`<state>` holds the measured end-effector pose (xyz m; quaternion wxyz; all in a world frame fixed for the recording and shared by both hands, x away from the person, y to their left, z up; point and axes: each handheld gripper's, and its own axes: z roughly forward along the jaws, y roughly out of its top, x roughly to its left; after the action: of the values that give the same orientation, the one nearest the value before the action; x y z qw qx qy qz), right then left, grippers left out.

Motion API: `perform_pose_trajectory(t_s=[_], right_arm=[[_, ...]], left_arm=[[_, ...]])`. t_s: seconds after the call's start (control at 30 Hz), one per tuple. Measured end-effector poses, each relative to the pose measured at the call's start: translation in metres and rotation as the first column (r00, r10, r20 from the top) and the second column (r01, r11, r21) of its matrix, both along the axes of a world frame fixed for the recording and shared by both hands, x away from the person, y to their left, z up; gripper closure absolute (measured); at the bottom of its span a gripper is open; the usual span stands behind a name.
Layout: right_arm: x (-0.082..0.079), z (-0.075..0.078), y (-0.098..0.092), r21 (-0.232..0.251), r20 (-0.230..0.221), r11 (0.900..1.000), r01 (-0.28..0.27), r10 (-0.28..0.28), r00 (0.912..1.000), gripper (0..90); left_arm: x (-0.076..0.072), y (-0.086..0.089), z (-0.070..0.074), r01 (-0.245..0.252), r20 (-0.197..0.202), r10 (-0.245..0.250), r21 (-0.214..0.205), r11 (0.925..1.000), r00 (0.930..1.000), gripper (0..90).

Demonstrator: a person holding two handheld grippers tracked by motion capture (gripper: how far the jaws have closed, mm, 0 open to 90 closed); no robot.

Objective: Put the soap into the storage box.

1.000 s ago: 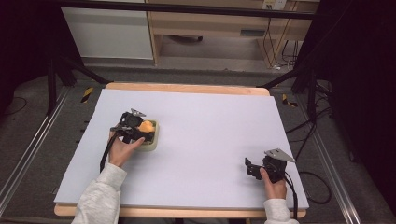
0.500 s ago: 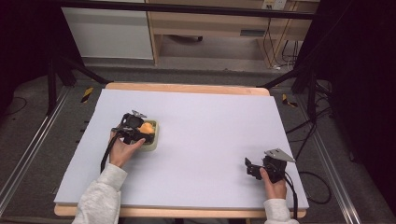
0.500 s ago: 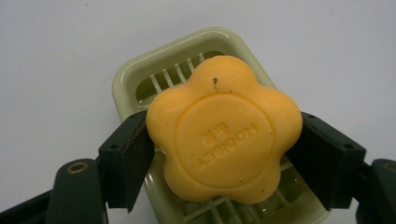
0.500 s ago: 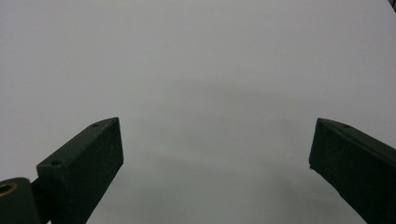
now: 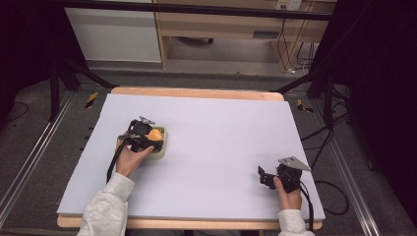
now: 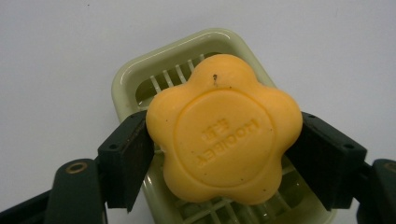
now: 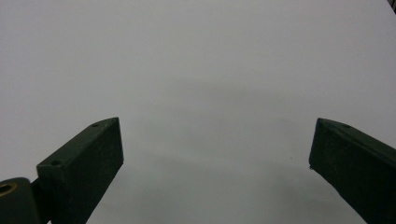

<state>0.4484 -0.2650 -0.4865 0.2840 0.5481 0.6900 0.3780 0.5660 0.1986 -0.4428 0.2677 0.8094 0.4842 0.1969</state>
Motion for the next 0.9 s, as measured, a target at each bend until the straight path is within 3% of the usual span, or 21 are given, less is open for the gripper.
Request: perform_pose_trajectory(t_s=[0.27, 0.47, 0.9], right_arm=[[0.000, 0.000, 0.000, -0.001, 0.000, 1.0000, 0.000, 0.000, 1.0000, 3.4], [0.000, 0.000, 0.000, -0.002, 0.001, 1.0000, 0.001, -0.001, 1.0000, 3.4], [-0.001, 0.000, 0.000, -0.002, 0.006, 1.0000, 0.006, -0.006, 1.0000, 3.4]], left_arm=[[-0.001, 0.003, 0.002, -0.008, 0.008, 0.008, -0.027, 0.9996, 0.9999, 21.1], [-0.006, 0.002, 0.011, 0.000, 0.044, 0.001, -0.034, 0.9994, 0.9990, 19.2], [-0.027, 0.007, 0.027, 0.019, 0.128, -0.005, -0.107, 0.9941, 0.9918, 20.2]])
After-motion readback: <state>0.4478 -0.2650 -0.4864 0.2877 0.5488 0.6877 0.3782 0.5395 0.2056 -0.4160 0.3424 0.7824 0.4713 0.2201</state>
